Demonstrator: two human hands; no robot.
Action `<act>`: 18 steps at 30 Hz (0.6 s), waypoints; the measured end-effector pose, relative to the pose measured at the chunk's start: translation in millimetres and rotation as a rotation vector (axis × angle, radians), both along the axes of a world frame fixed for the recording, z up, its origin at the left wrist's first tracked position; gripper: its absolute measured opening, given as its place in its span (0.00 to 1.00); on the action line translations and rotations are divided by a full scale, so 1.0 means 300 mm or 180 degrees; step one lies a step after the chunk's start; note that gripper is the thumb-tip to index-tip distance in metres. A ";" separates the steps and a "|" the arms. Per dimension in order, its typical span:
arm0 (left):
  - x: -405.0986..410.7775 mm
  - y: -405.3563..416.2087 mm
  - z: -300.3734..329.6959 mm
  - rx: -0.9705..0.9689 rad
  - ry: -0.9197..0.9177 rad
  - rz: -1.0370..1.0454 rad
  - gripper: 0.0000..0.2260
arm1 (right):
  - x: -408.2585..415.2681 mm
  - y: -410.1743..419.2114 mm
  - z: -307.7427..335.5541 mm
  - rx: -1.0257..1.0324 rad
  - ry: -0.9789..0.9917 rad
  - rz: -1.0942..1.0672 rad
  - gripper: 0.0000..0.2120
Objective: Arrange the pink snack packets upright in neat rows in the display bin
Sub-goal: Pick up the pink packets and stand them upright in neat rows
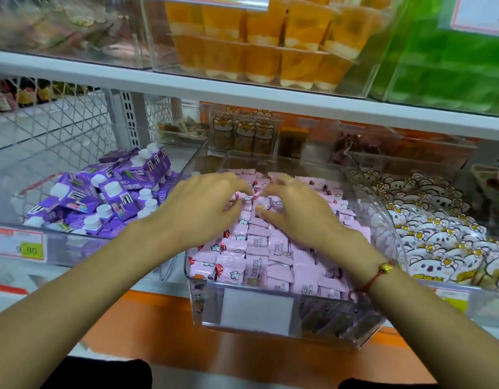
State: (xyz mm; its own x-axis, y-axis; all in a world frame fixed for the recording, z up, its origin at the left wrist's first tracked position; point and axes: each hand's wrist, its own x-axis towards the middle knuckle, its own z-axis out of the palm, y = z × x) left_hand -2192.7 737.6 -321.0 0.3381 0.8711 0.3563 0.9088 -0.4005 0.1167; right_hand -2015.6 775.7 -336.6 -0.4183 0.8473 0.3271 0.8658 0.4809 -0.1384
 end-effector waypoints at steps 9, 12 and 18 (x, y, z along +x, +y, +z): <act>-0.022 -0.103 -0.025 0.0139 0.0651 -0.0434 0.20 | 0.020 0.023 -0.007 -0.0316 0.0848 0.0054 0.11; -0.040 -0.108 -0.030 0.0155 0.0776 -0.0321 0.31 | 0.015 0.017 -0.008 -0.0183 0.0885 -0.0015 0.06; -0.040 -0.099 -0.037 0.0085 0.0861 -0.0360 0.33 | -0.006 0.035 -0.007 -0.0640 0.0254 -0.0023 0.10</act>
State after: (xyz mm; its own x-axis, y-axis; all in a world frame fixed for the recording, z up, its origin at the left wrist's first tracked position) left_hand -2204.9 707.8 -332.1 0.5184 0.8139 0.2622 0.8549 -0.5007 -0.1359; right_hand -2017.5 786.1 -338.6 -0.3914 0.9018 0.1830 0.8517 0.4304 -0.2991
